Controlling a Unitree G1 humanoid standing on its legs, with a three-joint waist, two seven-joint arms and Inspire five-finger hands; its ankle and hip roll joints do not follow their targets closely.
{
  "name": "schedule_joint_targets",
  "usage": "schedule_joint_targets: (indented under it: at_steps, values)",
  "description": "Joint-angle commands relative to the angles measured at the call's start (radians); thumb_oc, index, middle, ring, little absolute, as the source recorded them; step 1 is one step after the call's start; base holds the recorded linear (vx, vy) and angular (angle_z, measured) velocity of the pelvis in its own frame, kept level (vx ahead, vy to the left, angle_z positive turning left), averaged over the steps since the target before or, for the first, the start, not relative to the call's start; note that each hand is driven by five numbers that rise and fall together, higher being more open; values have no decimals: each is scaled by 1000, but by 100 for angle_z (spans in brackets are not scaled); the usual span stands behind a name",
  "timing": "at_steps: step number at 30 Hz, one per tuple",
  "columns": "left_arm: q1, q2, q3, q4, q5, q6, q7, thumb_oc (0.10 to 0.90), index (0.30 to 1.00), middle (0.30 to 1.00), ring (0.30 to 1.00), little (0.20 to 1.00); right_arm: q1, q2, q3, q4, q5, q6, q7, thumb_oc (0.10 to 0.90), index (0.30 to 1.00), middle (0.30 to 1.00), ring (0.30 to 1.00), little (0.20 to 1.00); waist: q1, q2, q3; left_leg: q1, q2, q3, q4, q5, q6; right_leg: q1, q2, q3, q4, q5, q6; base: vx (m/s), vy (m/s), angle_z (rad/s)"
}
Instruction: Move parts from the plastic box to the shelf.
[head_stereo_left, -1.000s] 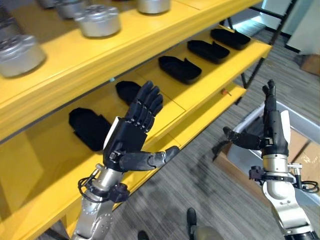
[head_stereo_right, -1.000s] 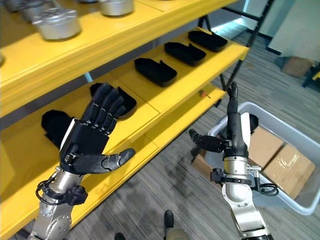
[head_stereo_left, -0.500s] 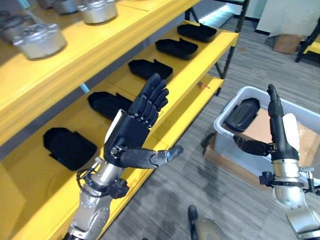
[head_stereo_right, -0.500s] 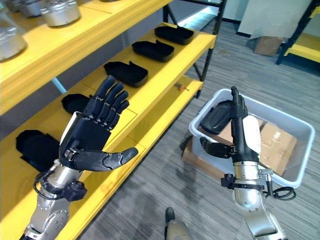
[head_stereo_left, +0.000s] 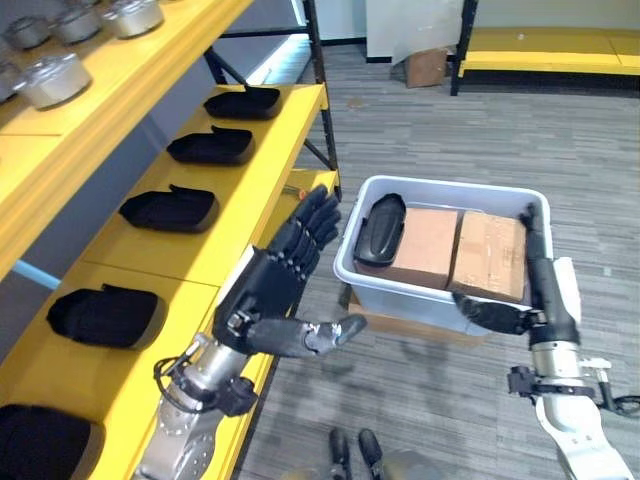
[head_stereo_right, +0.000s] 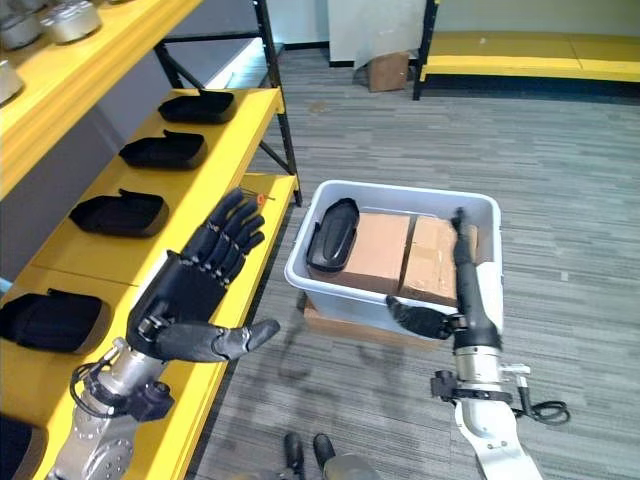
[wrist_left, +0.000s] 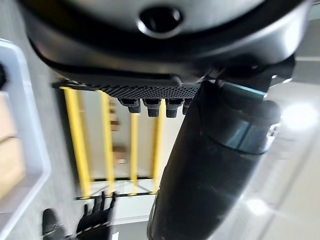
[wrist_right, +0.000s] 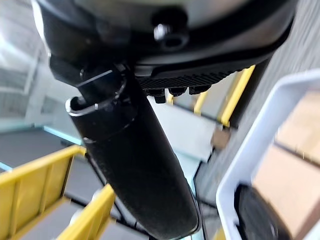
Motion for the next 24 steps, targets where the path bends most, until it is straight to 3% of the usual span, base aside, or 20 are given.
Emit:
schedule_joint_targets:
  at_steps: [1,4,5,6,7,9,10,12,14,16,21,24]
  values:
    - [-51,-10,42,-69,-25,-100,0,900,1000,1000,1000,1000,-128,-17,-35,-129,-11,-135,-28,900,1000,1000,1000,1000,31,-19,-59,90,36,-6,-73,-20,-6,-10,-65,-51,55,-91,111,-3,72,-11]
    - [-58,-10,31,-56,-55,-107,-9,900,1000,1000,1000,1000,-141,-15,-29,-121,-18,-136,-25,900,1000,1000,1000,1000,35,-25,-64,97,41,-7,-86,-16,-3,-15,-60,-56,78,-106,112,-19,63,-8]
    - [-63,-17,25,-35,-39,-115,3,900,1000,1000,1000,1000,-162,-5,-22,-112,15,-146,18,900,1000,1000,1000,1000,57,-36,-64,95,58,25,-84,-16,6,-41,-95,-151,187,-145,118,-65,12,-11]
    - [-66,-19,23,-30,-33,-118,6,900,1000,1000,1000,1000,-169,-3,-17,-106,15,-151,22,900,1000,1000,1000,1000,62,-37,-62,94,60,30,-82,-16,8,-50,-108,-166,202,-142,123,-133,-52,-53]
    - [-79,-26,23,-19,-35,-119,3,900,1000,1000,1000,1000,-187,1,-4,-99,2,-176,26,900,1000,1000,1000,1000,75,-42,-54,90,73,40,-75,-18,12,-72,-156,-185,206,-124,142,-76,-88,-58]
    - [-82,-27,24,-15,-40,-116,-6,900,1000,1000,1000,1000,-191,3,-1,-100,-4,-174,23,900,1000,1000,1000,1000,74,-44,-53,93,75,38,-75,-22,12,-71,-171,-169,185,-107,153,-17,-115,-30]
    - [-83,-26,24,-9,-41,-111,-19,900,1000,1000,1000,1000,-200,10,2,-104,-3,-158,20,900,1000,1000,1000,1000,70,-49,-56,102,80,28,-81,-26,7,-67,-203,-127,128,-53,183,50,-174,-1]
    - [-81,-22,24,-2,-43,-111,-30,900,1000,1000,1000,1000,-215,22,8,-108,-8,-135,16,900,1000,1000,1000,1000,71,-54,-63,117,91,20,-95,-30,-2,-54,-236,-95,60,1,211,57,-195,3]
    - [-74,-13,22,-1,-39,-114,-24,900,1000,1000,1000,1000,-240,31,27,-115,-32,-113,15,900,1000,1000,1000,1000,77,-58,-71,145,114,28,-120,-36,-20,-48,-274,-89,-36,74,241,66,-229,11]
    - [-62,-6,29,-5,-46,-113,-18,900,1000,1000,1000,1000,-261,26,43,-118,-60,-113,30,900,1000,1000,1000,1000,83,-58,-77,163,141,48,-128,-46,-37,-49,-284,-103,-79,92,258,104,-376,4]
    - [-75,2,23,-4,-74,-93,-38,900,1000,1000,1000,1000,-286,-18,51,-104,-6,-128,67,900,1000,1000,1000,1000,89,-62,-90,154,173,40,-128,-38,-57,-32,-277,-105,-89,64,246,44,-256,-3]
    - [-82,9,18,-16,-120,-83,-71,900,1000,1000,1000,1000,-301,-59,37,-105,-37,-143,57,900,1000,1000,1000,1000,87,-66,-97,166,215,67,-128,-27,-83,3,-267,-159,-73,23,224,86,-388,-4]
